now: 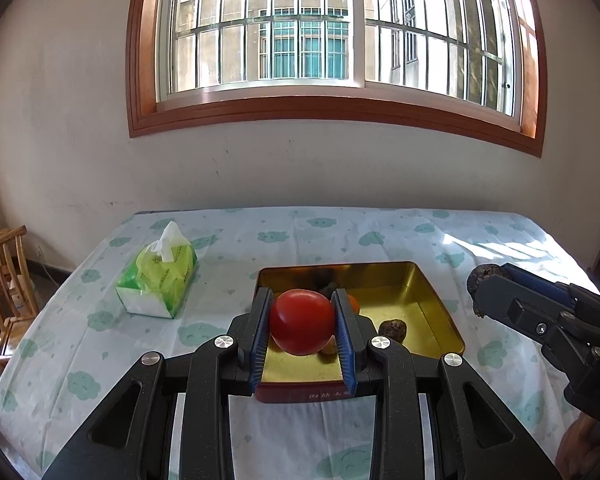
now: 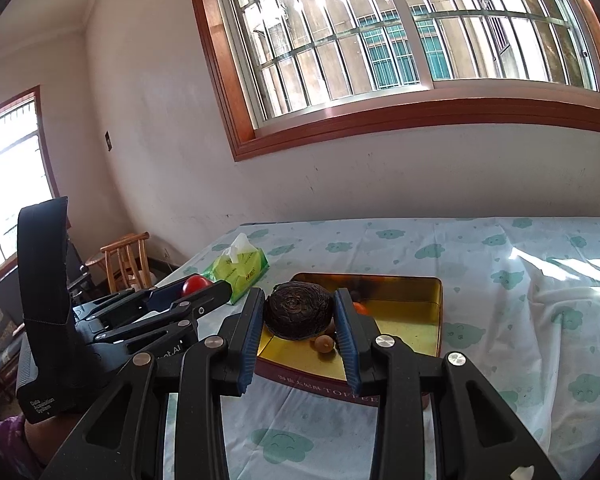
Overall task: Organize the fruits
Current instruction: 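Lower the red fruit and dark round fruit into the tin and open both tools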
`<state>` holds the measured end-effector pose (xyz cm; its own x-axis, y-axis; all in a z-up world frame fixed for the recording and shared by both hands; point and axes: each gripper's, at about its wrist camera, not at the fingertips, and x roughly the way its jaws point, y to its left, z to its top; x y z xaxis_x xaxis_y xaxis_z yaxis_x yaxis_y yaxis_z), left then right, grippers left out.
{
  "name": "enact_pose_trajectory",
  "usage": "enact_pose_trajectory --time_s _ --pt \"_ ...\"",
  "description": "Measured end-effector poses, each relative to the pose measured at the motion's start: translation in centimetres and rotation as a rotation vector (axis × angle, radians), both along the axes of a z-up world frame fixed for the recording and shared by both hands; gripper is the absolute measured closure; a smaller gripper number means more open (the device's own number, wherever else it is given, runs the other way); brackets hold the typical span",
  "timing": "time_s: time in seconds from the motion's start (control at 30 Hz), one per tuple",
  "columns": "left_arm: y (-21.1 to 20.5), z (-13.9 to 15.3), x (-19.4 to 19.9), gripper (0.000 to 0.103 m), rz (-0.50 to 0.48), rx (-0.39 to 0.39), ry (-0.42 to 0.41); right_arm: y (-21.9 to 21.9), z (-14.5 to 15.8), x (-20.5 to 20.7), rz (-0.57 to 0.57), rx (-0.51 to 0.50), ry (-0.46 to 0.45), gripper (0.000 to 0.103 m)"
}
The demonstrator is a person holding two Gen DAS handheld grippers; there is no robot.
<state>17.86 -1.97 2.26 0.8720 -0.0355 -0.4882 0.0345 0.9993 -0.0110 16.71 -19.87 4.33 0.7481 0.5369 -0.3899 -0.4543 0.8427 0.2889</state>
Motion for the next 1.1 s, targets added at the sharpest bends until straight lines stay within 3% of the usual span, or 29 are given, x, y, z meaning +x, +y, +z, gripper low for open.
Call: enact_pose_trajectory --time_s 1.1 --pt "-0.1 -4.5 7.1 0.072 -0.002 -0.006 0.091 0.7 -4.1 6.4 0.0 -0.007 0.079 0.07"
